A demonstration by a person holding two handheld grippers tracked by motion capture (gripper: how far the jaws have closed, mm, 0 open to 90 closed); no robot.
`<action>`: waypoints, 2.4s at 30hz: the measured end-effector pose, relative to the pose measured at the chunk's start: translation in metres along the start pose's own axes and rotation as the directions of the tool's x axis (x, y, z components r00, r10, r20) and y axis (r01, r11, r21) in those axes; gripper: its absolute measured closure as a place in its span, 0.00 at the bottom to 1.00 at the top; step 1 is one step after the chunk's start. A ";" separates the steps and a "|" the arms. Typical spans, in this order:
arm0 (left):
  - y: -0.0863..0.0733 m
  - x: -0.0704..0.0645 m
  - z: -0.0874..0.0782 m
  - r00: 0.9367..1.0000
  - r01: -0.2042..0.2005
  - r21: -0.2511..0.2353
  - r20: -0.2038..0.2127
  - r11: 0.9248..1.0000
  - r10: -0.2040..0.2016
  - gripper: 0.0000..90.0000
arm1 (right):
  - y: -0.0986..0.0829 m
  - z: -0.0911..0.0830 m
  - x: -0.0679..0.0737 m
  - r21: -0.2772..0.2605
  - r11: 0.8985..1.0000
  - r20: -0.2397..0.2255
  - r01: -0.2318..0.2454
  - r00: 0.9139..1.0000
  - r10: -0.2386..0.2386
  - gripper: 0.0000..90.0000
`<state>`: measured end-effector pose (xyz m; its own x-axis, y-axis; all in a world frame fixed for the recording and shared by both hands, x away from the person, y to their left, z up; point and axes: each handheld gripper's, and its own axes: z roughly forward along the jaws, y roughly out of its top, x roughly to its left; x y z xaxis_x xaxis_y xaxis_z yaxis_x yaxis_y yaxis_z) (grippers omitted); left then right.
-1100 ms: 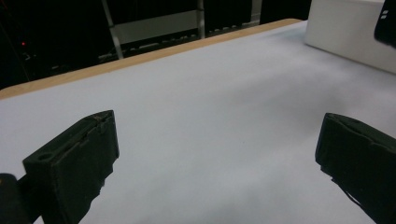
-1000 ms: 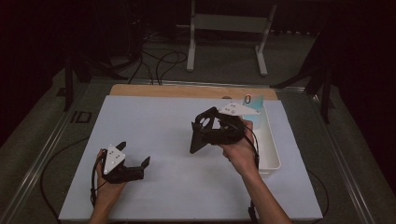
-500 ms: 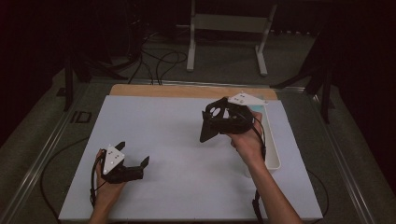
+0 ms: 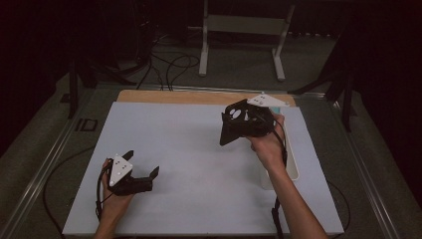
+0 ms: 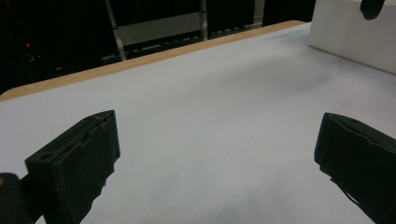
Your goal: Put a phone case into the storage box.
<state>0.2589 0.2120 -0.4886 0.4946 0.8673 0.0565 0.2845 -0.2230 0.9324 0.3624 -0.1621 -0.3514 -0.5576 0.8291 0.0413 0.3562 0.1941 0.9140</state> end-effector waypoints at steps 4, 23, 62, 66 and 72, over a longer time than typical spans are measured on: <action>0.000 0.000 -0.001 1.000 0.003 -0.003 0.001 1.000 -0.003 0.01 | 0.002 0.000 -0.004 -0.004 1.000 0.017 0.001 1.000 -0.001 0.15; 0.000 -0.001 0.000 1.000 -0.005 -0.003 0.004 1.000 0.005 0.01 | 0.009 -0.004 -0.027 -0.010 1.000 0.100 -0.006 0.995 0.007 0.15; 0.001 -0.001 -0.001 1.000 0.004 -0.006 0.003 1.000 -0.004 0.01 | 0.010 -0.013 -0.083 0.010 0.999 0.284 -0.051 0.958 0.046 0.15; 0.001 -0.001 -0.001 1.000 0.004 -0.007 0.003 1.000 -0.004 0.01 | 0.009 -0.013 -0.087 0.013 0.998 0.298 -0.057 0.953 0.051 0.15; 0.001 -0.001 -0.001 1.000 0.006 -0.009 0.002 1.000 -0.006 0.01 | 0.008 -0.015 -0.095 0.013 0.997 0.324 -0.072 0.944 0.064 0.15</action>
<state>0.2582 0.2117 -0.4872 0.4947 0.8676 0.0501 0.2802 -0.2138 0.9358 0.4065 -0.2470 -0.3421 -0.2606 0.9649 -0.0337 0.4052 0.1410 0.9033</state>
